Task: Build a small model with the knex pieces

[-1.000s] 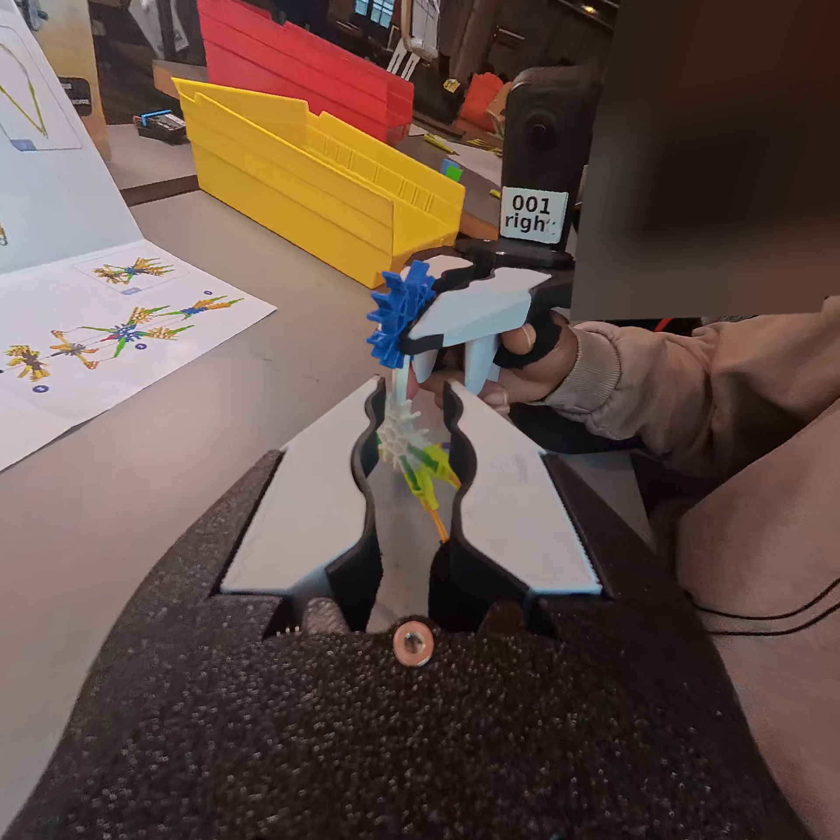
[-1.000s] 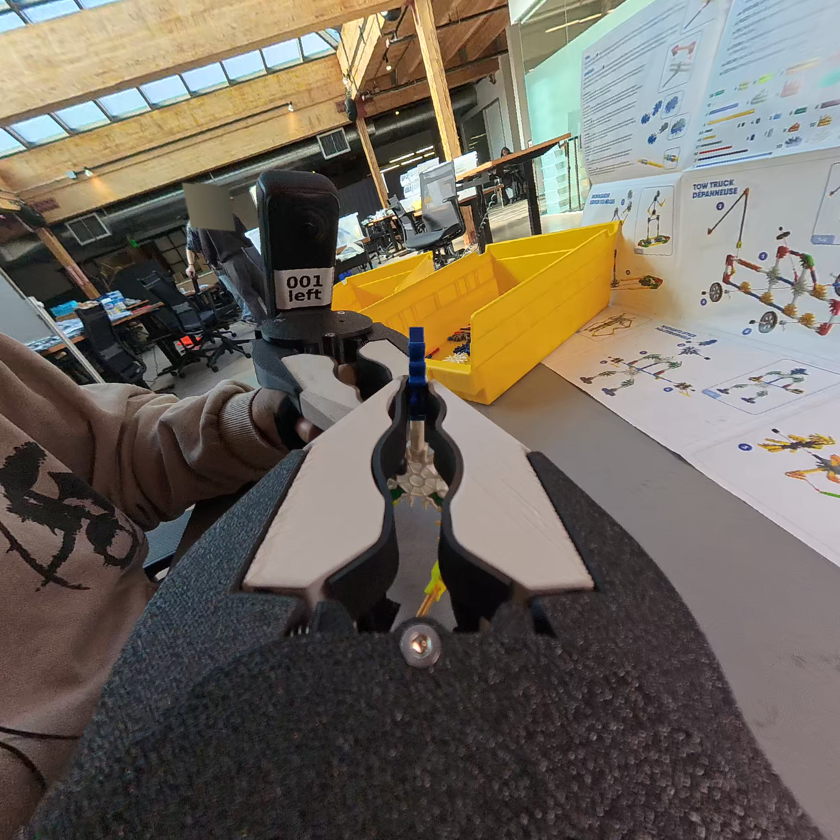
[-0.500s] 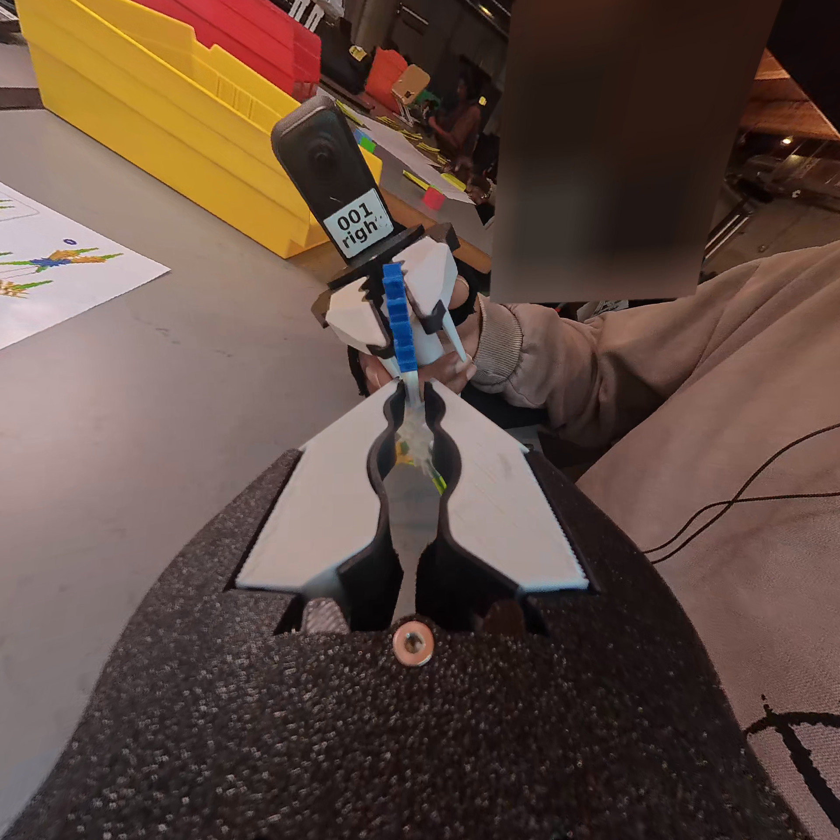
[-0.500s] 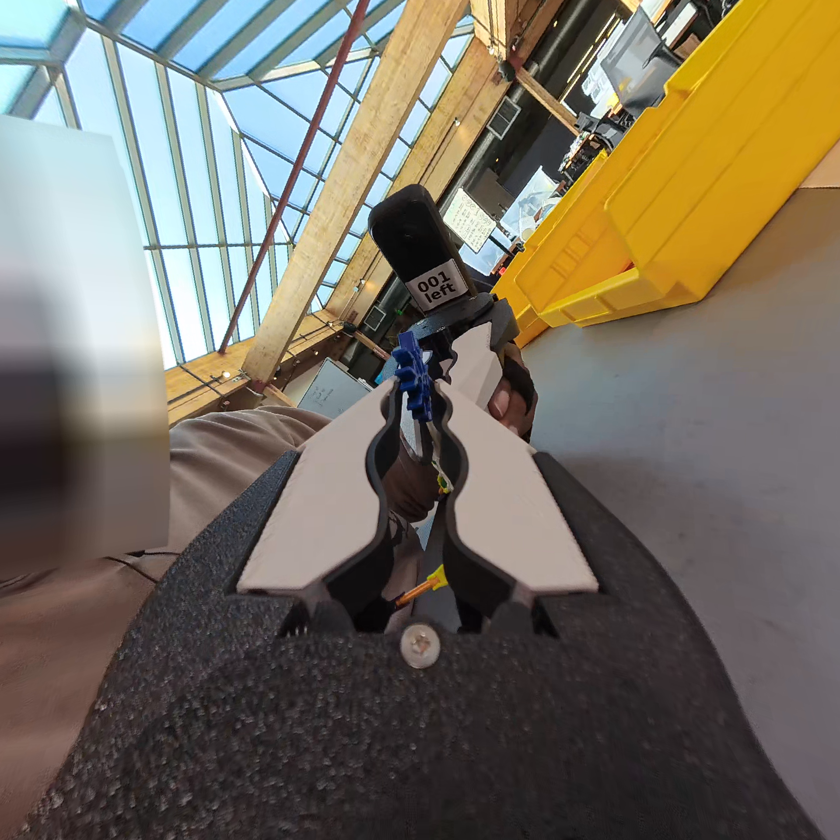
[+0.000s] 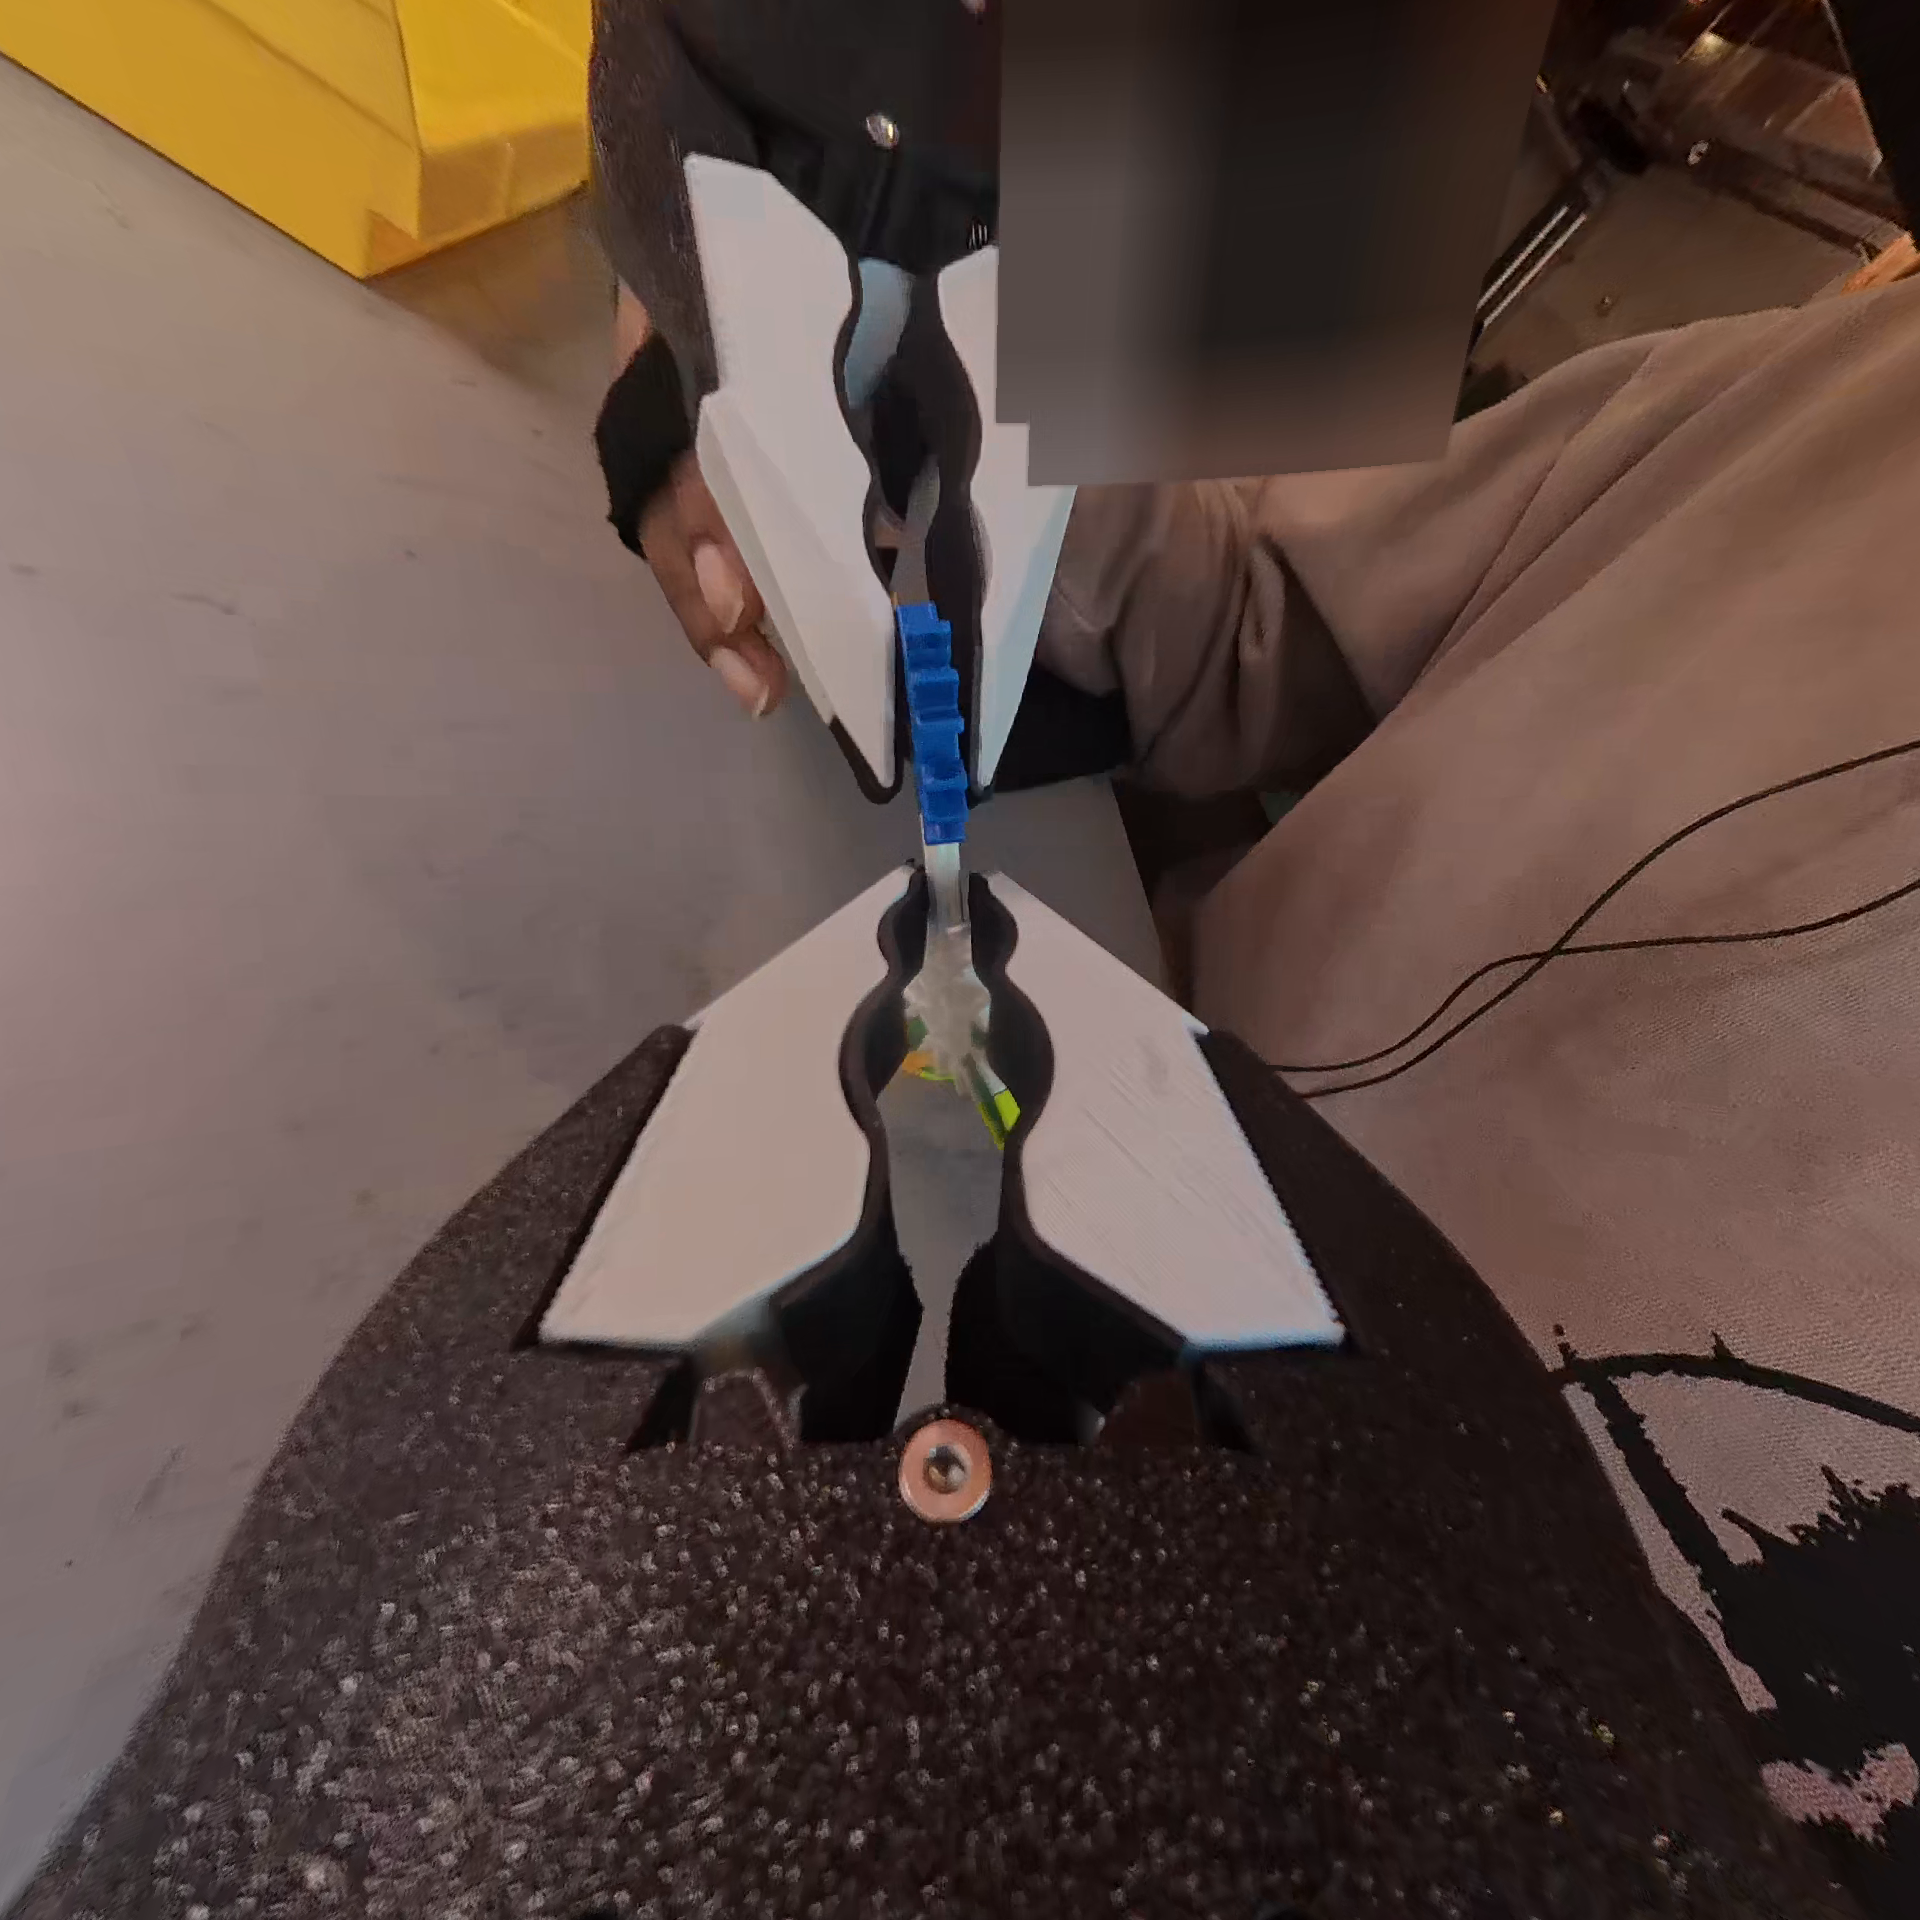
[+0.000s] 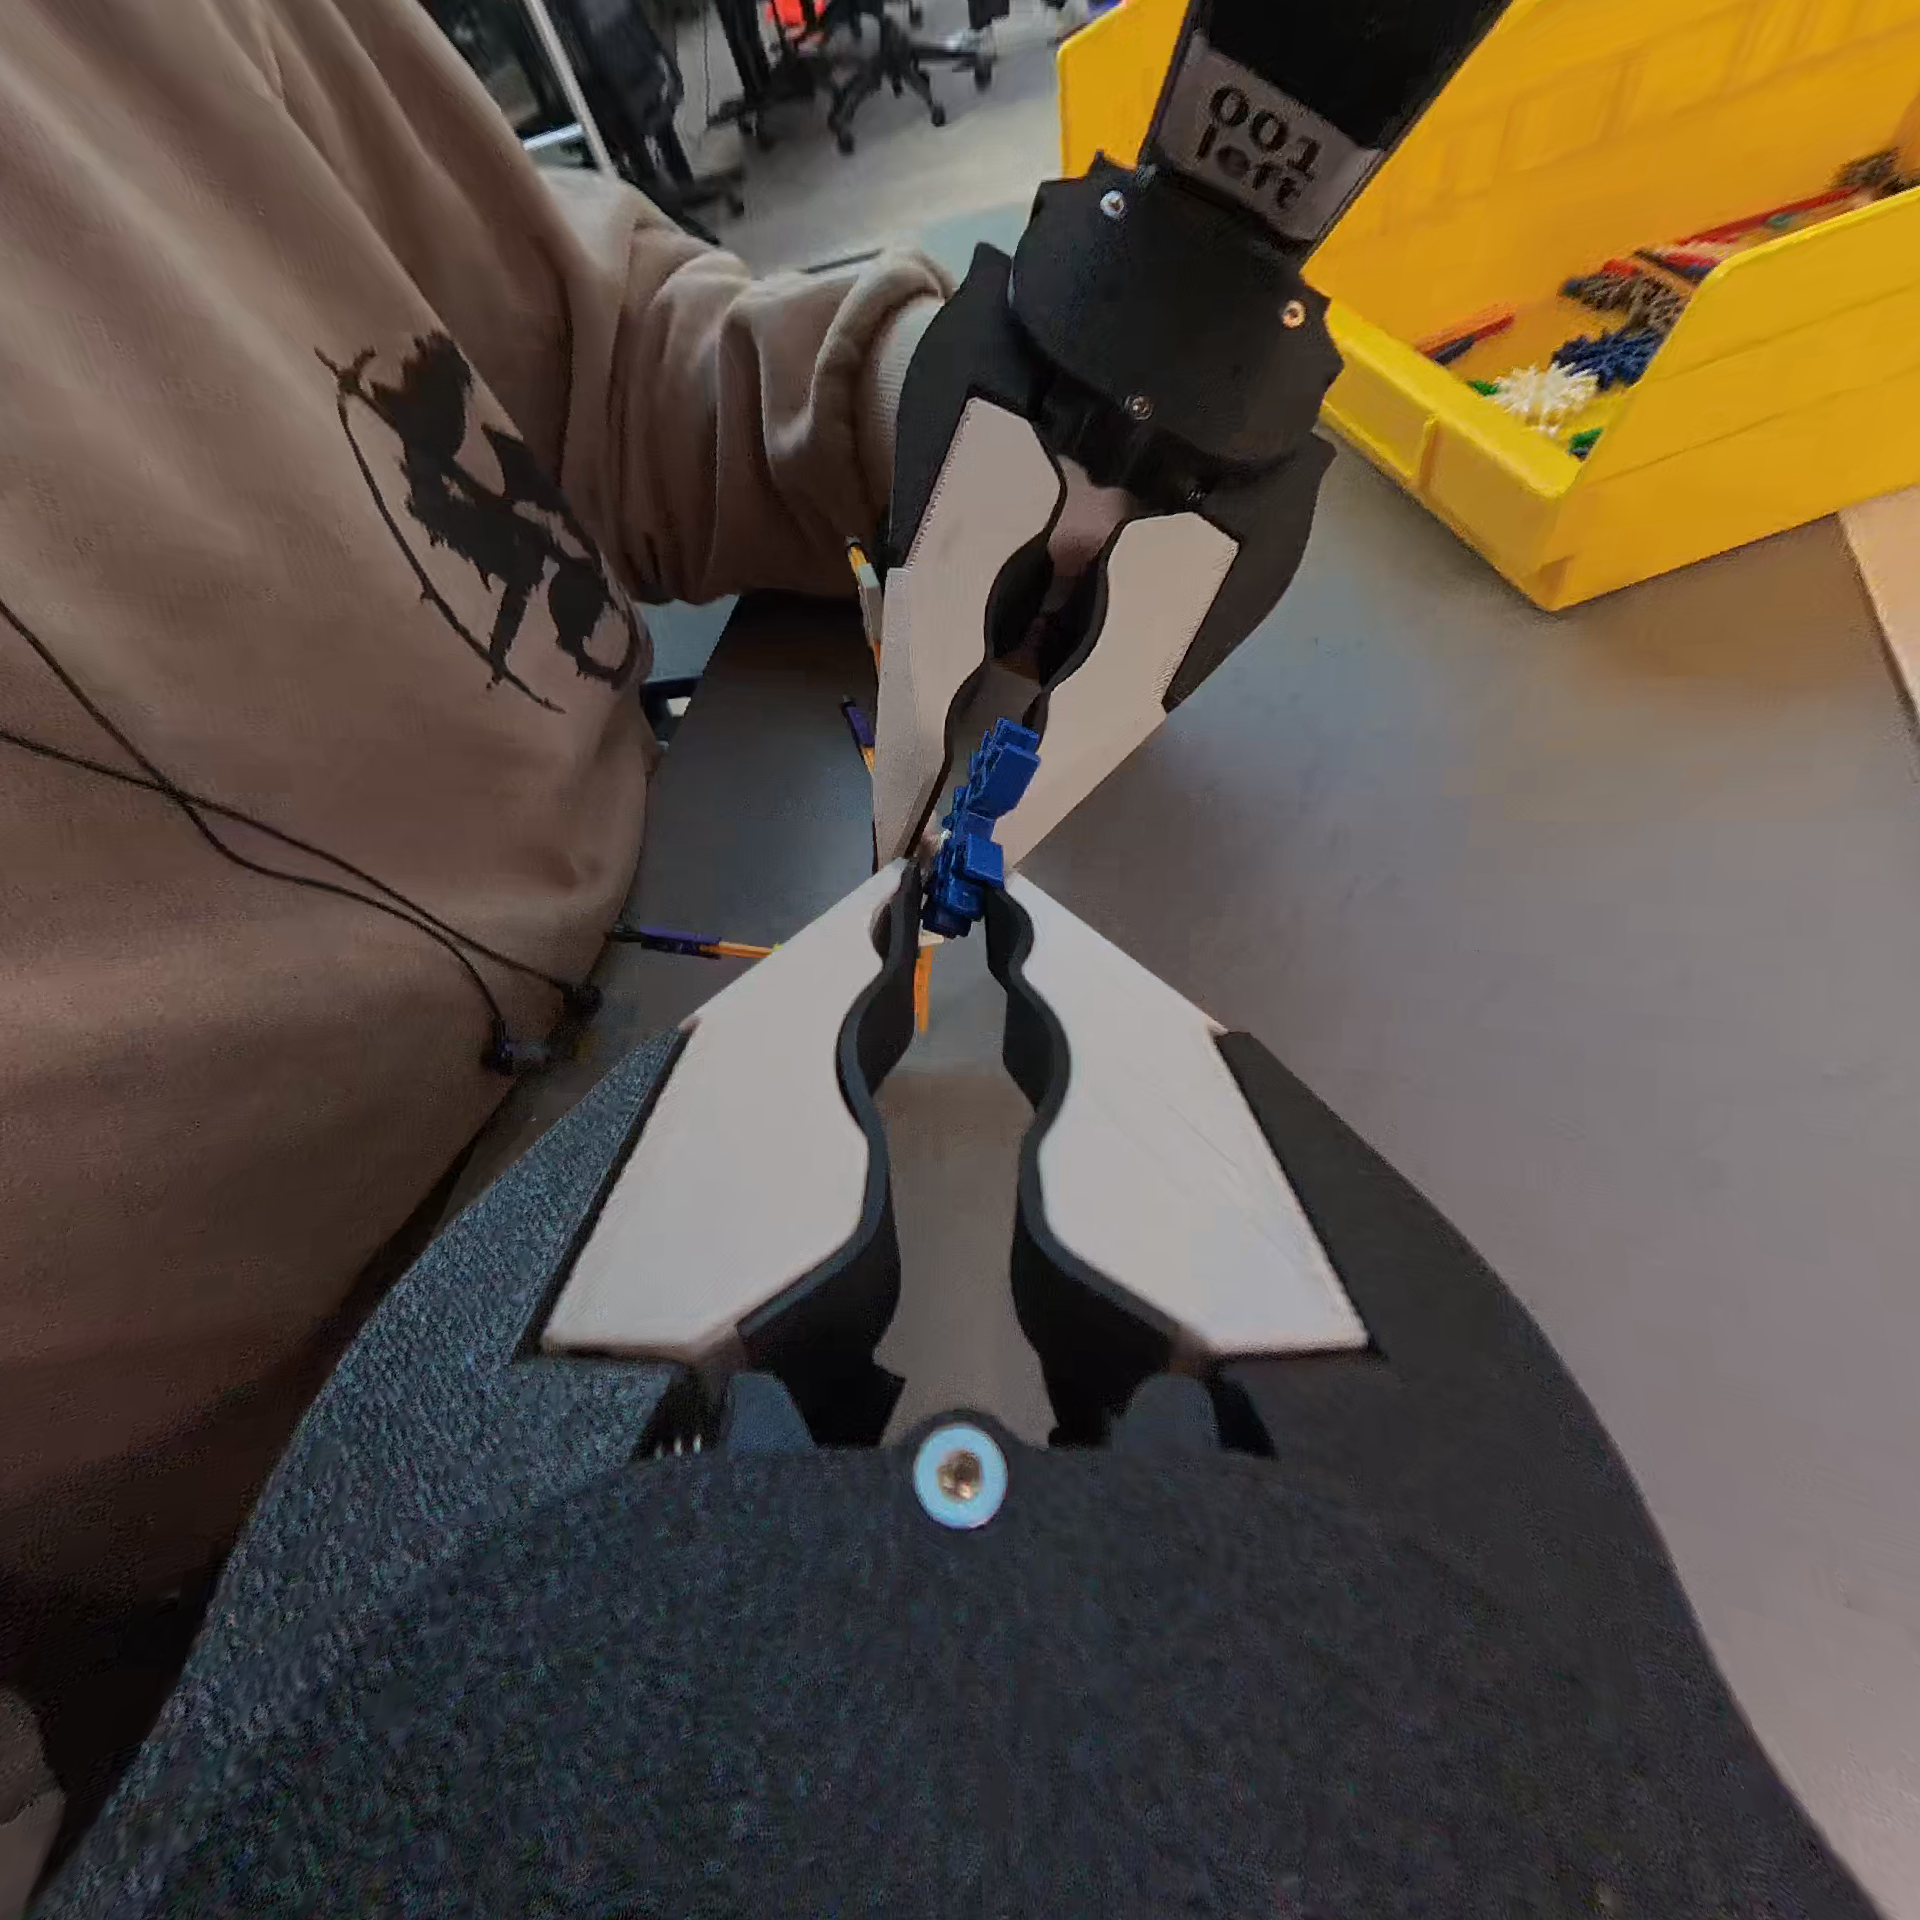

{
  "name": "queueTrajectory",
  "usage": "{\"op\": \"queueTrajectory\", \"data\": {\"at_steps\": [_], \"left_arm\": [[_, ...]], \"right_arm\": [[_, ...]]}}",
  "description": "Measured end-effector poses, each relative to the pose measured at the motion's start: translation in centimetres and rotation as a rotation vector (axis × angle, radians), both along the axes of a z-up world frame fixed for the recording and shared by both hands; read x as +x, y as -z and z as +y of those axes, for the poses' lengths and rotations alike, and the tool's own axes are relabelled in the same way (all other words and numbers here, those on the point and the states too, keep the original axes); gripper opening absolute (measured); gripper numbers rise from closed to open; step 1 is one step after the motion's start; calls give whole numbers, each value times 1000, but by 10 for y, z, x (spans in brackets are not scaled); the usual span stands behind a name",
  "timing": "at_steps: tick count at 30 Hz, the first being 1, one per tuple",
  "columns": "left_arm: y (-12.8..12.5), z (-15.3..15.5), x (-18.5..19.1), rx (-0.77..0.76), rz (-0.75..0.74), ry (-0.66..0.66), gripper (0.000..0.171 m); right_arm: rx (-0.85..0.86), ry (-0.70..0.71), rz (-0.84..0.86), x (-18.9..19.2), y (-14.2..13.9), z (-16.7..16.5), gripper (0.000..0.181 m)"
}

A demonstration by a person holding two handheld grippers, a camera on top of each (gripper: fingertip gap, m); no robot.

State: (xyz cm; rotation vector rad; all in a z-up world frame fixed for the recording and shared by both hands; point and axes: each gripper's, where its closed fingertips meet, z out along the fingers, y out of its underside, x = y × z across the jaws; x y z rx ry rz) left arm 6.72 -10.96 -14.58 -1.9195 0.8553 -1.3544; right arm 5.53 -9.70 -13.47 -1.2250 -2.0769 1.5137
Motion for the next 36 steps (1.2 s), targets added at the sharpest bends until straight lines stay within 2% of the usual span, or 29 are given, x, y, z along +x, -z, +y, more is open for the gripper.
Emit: {"op": "queueTrajectory", "data": {"at_steps": [5,9,14,19,22,26,29,33,36], "left_arm": [[14,-11,8,-50,39,77,4],[18,-10,8,-78,34,75,4],[21,-7,8,-99,51,64,4],[24,-4,8,-141,29,30,4],[24,3,4,-139,8,-17,3],[28,18,-8,-167,-39,-114,3],[32,29,-16,-215,-51,-178,3],[29,40,-25,-278,-117,-251,3],[23,42,-29,-305,-168,-280,4]], "right_arm": [[-75,-88,-61,4,7,-13,12],[-154,-48,-89,0,8,-6,16],[-230,-17,-129,-6,9,-5,14],[-135,10,-129,-8,15,-1,6],[14,71,-75,-13,15,5,6],[399,210,58,-26,19,17,5],[625,292,178,-35,23,25,4],[973,329,398,-43,19,33,4],[1162,331,516,-47,12,32,5]]}}
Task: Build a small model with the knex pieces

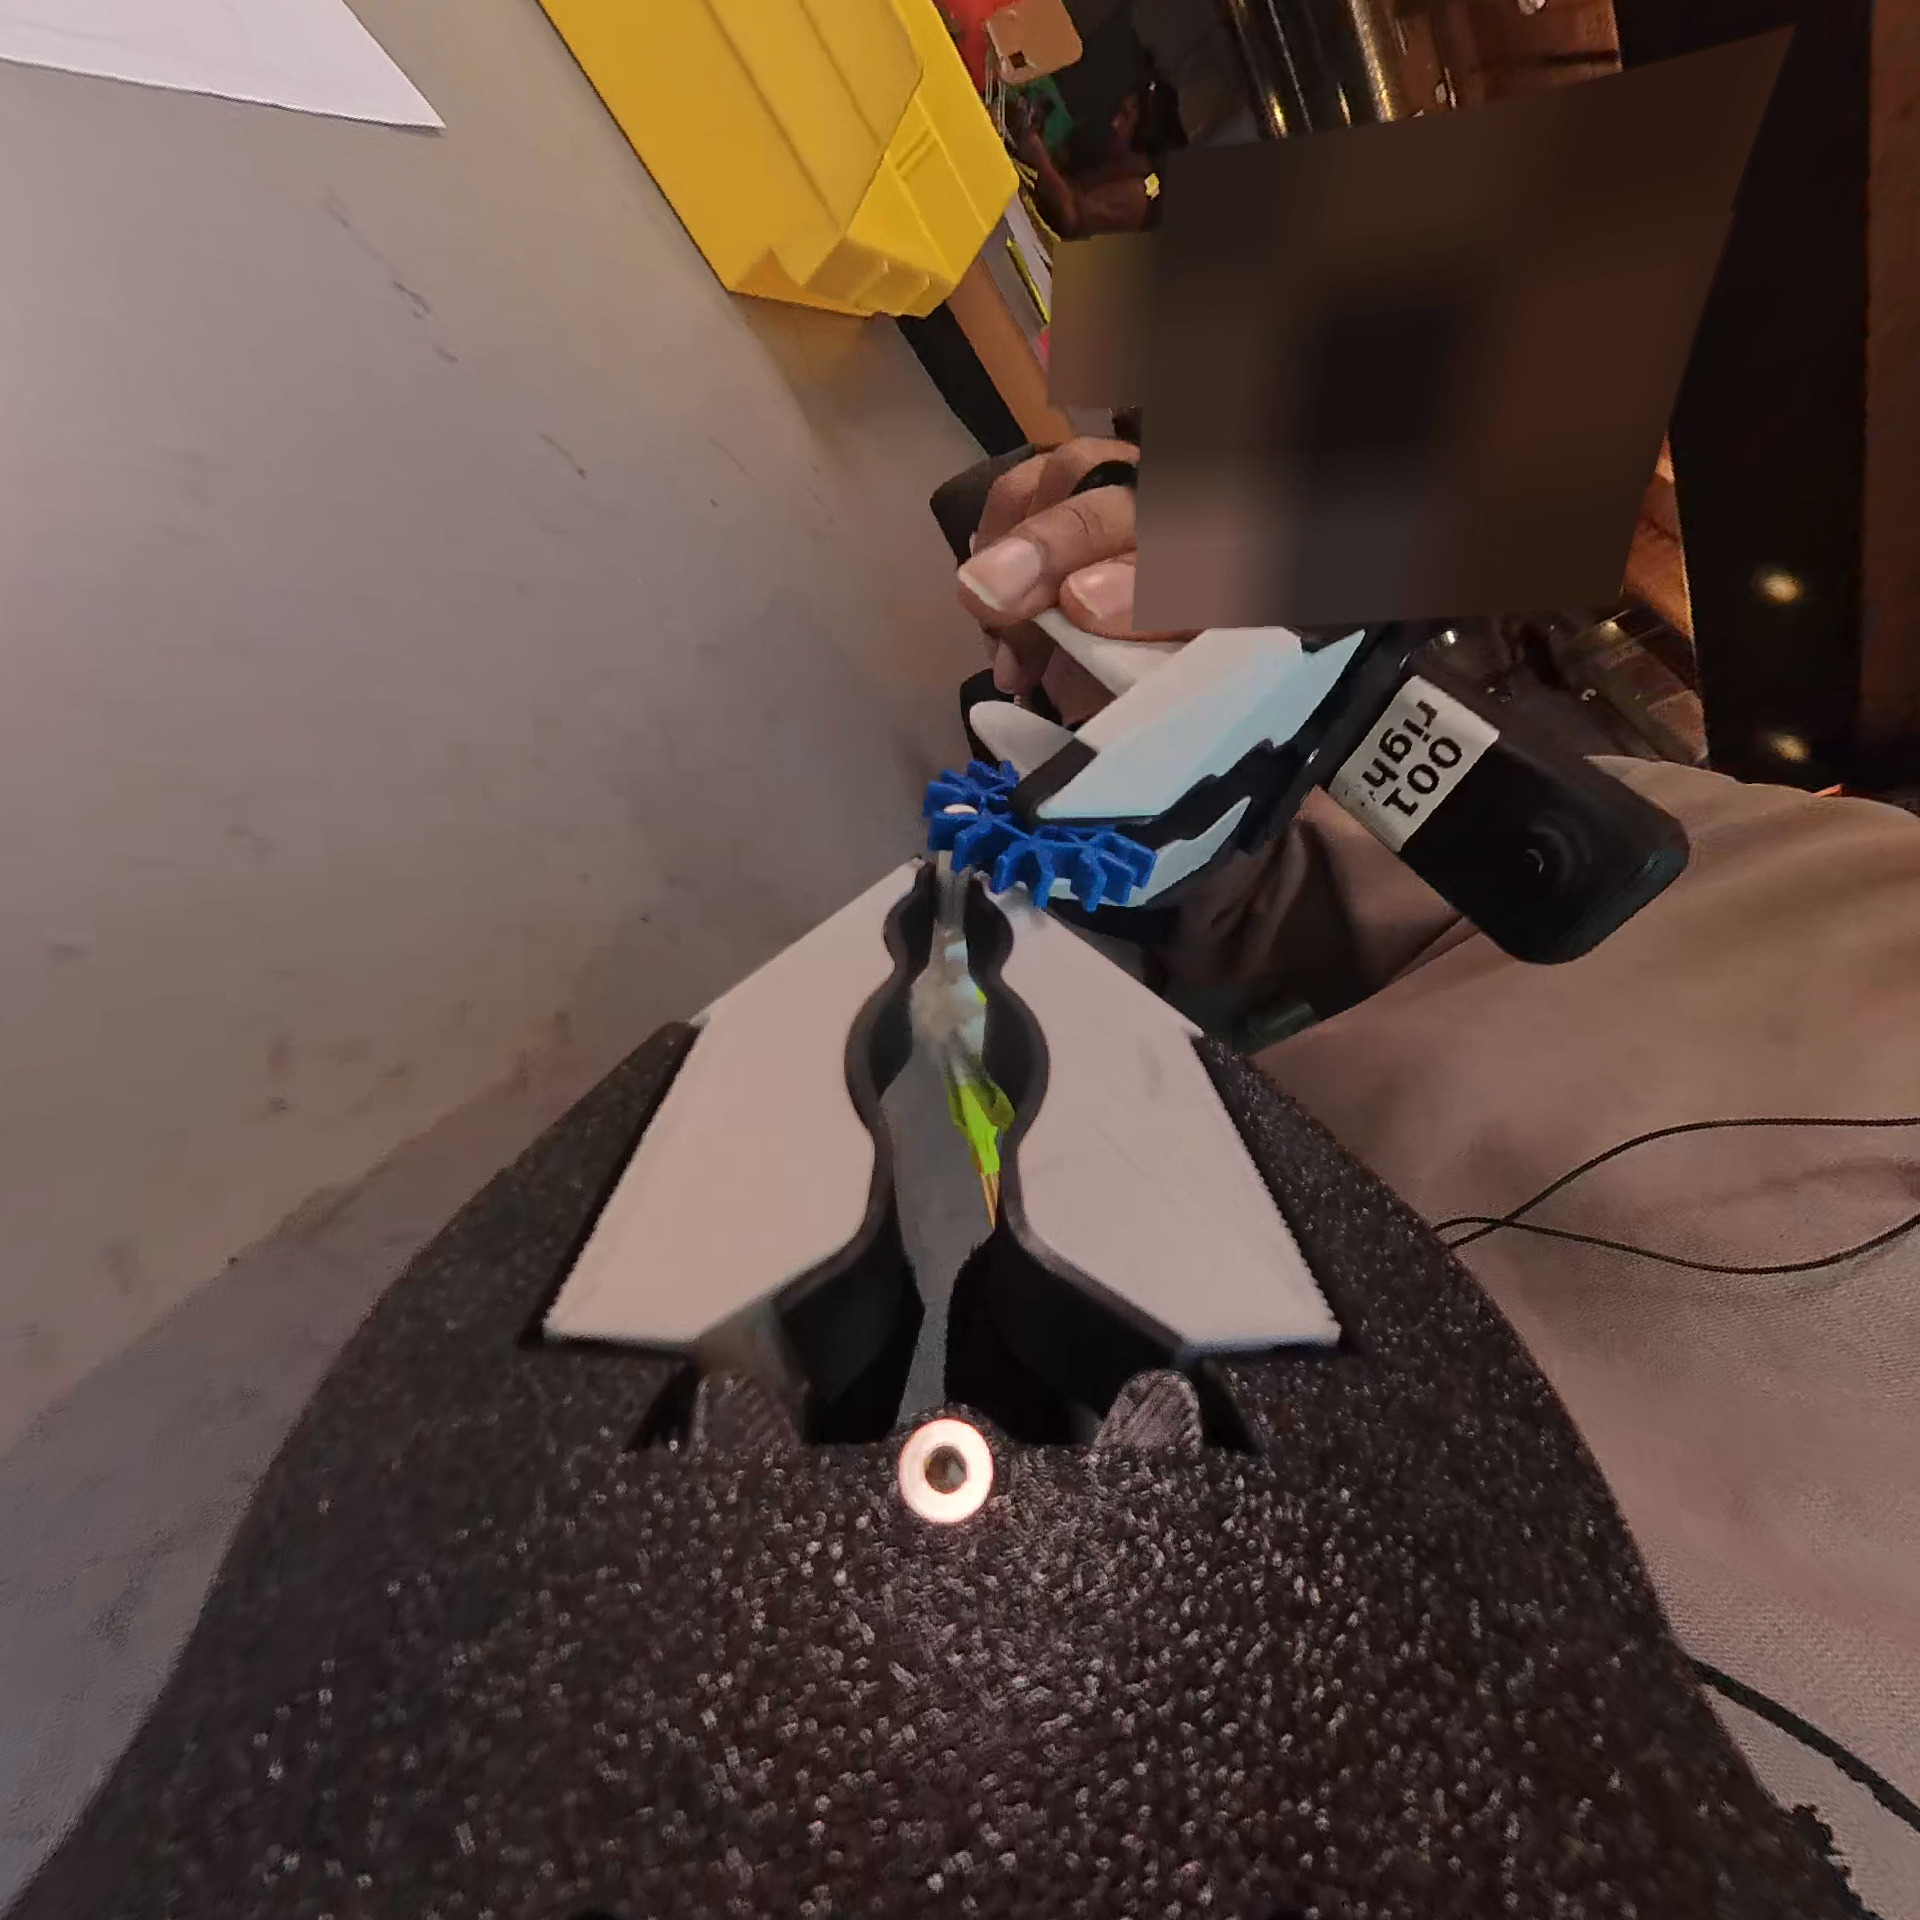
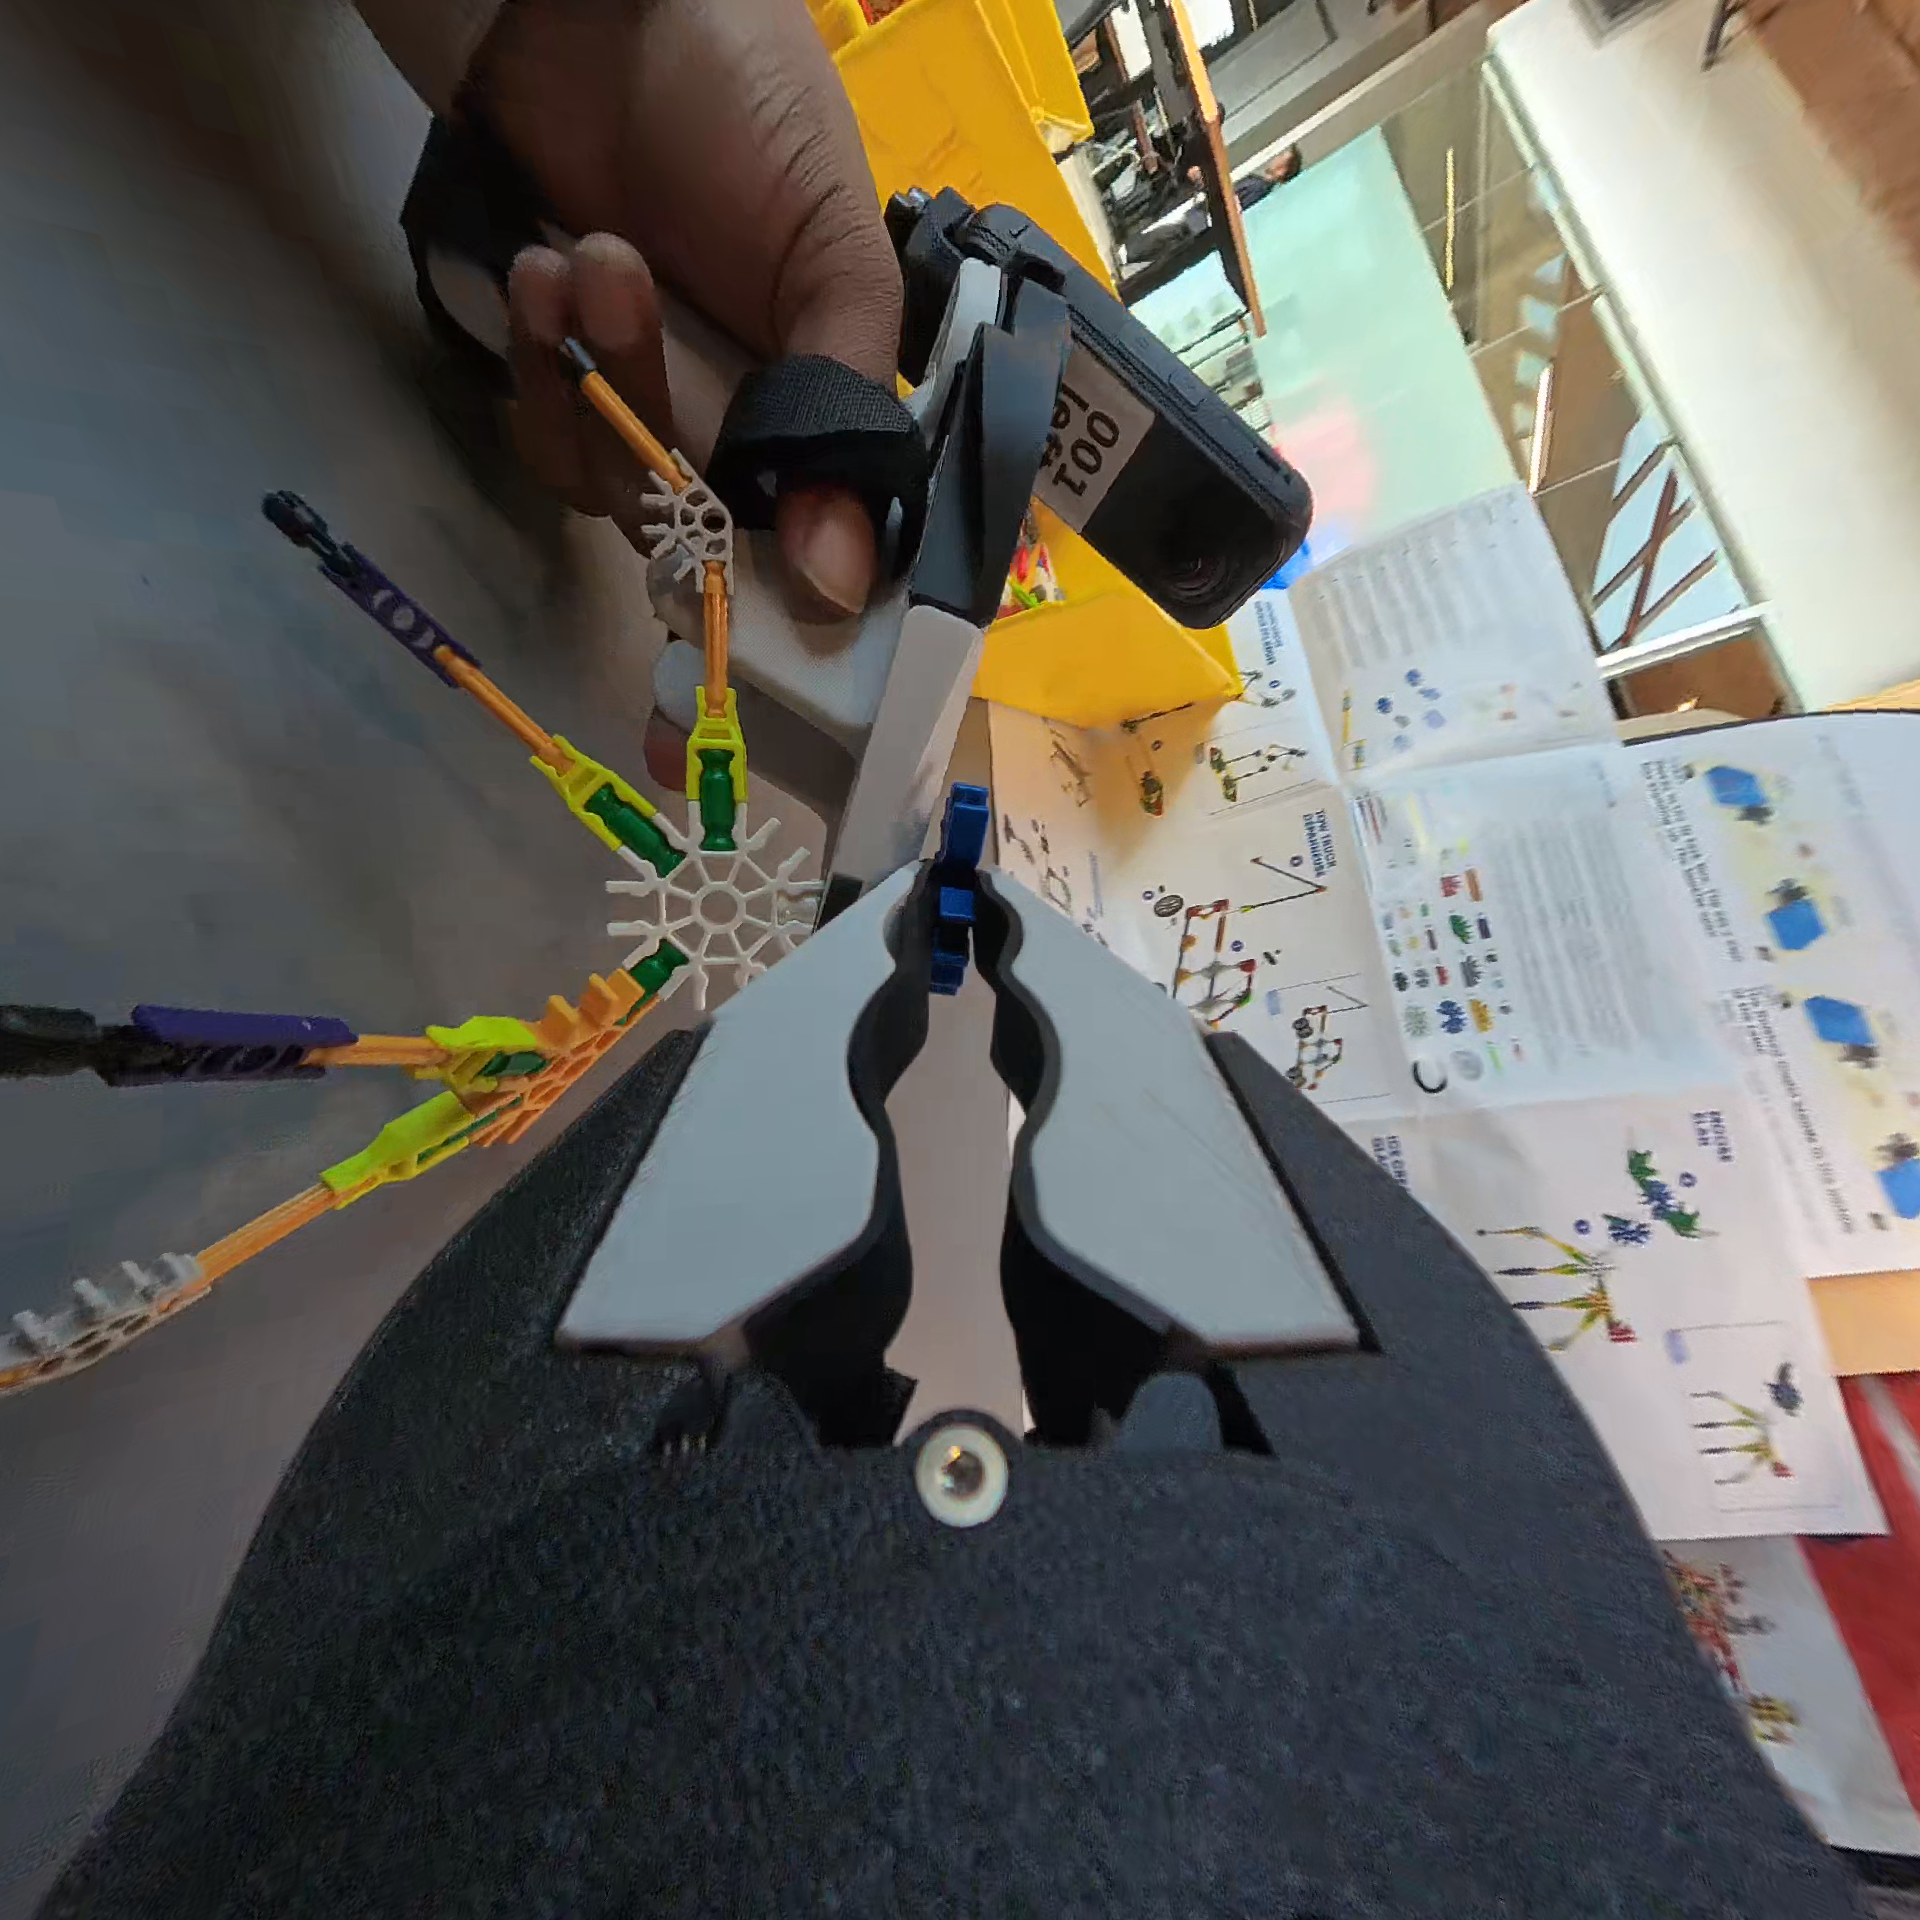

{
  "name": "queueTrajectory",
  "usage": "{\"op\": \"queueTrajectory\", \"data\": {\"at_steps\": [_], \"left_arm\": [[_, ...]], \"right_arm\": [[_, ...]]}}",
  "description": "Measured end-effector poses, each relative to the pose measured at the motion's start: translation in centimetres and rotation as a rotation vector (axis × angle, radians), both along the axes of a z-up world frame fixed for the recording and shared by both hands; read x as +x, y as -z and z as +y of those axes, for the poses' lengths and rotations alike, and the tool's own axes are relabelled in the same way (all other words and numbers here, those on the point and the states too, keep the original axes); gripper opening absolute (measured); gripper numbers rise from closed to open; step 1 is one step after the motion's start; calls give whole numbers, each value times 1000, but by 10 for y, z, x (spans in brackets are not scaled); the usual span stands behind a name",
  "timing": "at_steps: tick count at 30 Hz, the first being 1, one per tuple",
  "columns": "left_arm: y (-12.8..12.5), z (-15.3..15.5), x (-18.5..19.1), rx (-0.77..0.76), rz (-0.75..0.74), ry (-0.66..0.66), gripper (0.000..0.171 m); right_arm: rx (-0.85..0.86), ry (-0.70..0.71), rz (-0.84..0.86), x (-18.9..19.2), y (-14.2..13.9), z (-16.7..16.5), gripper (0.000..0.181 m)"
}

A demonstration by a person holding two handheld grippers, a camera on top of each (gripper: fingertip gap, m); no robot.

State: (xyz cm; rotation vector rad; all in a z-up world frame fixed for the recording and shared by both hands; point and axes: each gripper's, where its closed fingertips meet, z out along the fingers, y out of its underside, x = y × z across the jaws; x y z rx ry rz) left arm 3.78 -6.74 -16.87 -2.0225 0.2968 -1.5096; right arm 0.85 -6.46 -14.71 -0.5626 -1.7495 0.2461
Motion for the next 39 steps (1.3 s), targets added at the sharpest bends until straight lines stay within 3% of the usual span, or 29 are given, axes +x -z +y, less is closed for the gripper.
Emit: {"op": "queueTrajectory", "data": {"at_steps": [4,7,12,15,17,20,25,28,32,39], "left_arm": [[-5,4,-4,-8,-33,-55,3],[-3,11,-11,-27,-57,-102,3],[-8,15,-15,56,27,-122,5],[8,15,-20,80,150,-129,5],[8,14,-20,75,140,-117,6],[10,12,-15,110,186,-79,7],[-5,19,-24,295,296,-125,40],[-34,19,-33,382,196,-179,41],[-63,7,-28,438,23,-153,34],[-67,-5,-14,441,-22,-85,6]], "right_arm": [[105,0,84,-3,-8,-2,4],[156,-87,139,-13,-9,-35,4],[-414,-126,88,-13,-18,-28,6],[-882,-244,130,0,-44,-27,5],[-1141,-247,163,5,-57,-10,5],[-1320,-219,207,12,-61,14,4],[-1572,-296,219,21,-74,22,4],[-1640,-296,195,19,-71,23,4],[-1597,-274,92,12,-55,8,5],[-1526,-272,19,8,-44,-7,5]]}}
